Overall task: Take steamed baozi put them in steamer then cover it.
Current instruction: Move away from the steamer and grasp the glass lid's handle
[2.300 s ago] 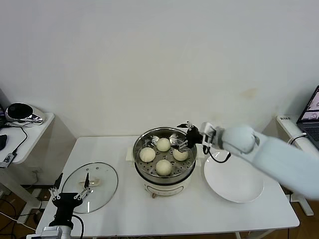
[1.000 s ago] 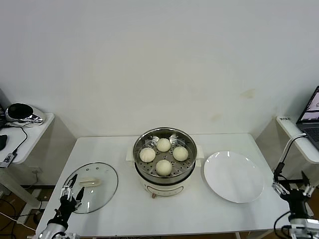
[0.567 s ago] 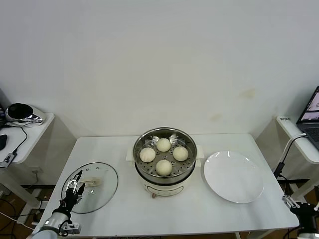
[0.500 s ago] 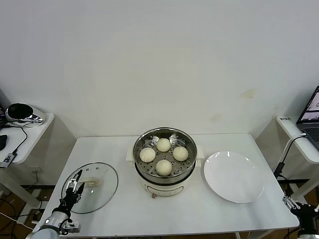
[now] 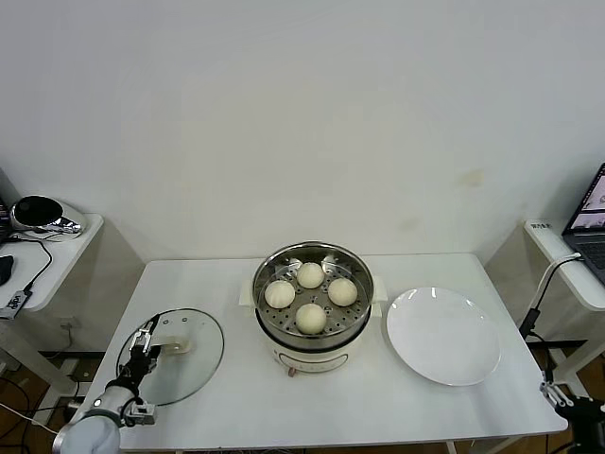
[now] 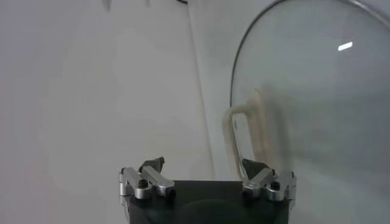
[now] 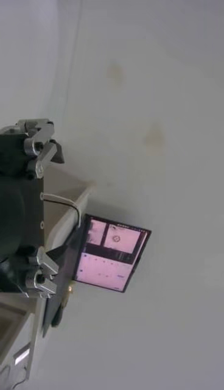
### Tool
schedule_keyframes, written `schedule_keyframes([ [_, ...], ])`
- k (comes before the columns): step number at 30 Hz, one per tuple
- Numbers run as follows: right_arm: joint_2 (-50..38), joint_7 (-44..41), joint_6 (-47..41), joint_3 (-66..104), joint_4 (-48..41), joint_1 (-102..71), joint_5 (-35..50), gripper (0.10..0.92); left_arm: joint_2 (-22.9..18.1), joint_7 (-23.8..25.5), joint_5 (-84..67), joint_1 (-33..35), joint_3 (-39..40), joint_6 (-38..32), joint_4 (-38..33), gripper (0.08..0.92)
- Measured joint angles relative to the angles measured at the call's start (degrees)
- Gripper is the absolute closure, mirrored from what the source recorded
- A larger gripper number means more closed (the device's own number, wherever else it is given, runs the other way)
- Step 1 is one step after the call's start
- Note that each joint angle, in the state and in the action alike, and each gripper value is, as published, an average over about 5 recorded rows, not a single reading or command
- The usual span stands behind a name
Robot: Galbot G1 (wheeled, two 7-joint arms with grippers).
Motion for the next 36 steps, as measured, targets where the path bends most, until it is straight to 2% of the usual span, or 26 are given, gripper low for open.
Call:
schedule_keyframes([
  [7,0.18,-0.08,0.28,0.33,-0.40,0.11,-0.47,0.203,-0.45,0.05,-0.69,-3.01,0.96,-0.16,2.57,0.177],
  [10,0.15,-0.11,0.32,0.43,-0.47,0.11,-0.60,0.203,-0.67,-0.07,-0.99,-4.01,1.20,-0.36,3.87,0.202],
  [21,0.40,-0.20,0.65,-0.09,-0.97,0.43,-1.34,0.203,-1.42,-1.32,-2.69,-5.34,1.56,-1.06,7.84,0.519],
  [26,0.23,-0.27,0.76,0.04,-0.89,0.51,-1.40,0.203,-1.63,-2.83,-3.83,-4.93,1.17,-1.26,8.27,0.649],
  [31,0.07,-0.39,0.99,-0.15,-0.68,0.55,-1.70,0.203,-1.12,-4.52,-4.56,-3.83,0.54,-1.14,6.98,0.815],
  [36,0.03,-0.58,1.17,-0.85,-0.30,0.69,-1.98,0.203,-0.26,-4.98,-5.37,-1.65,-0.59,-0.02,3.05,0.850],
])
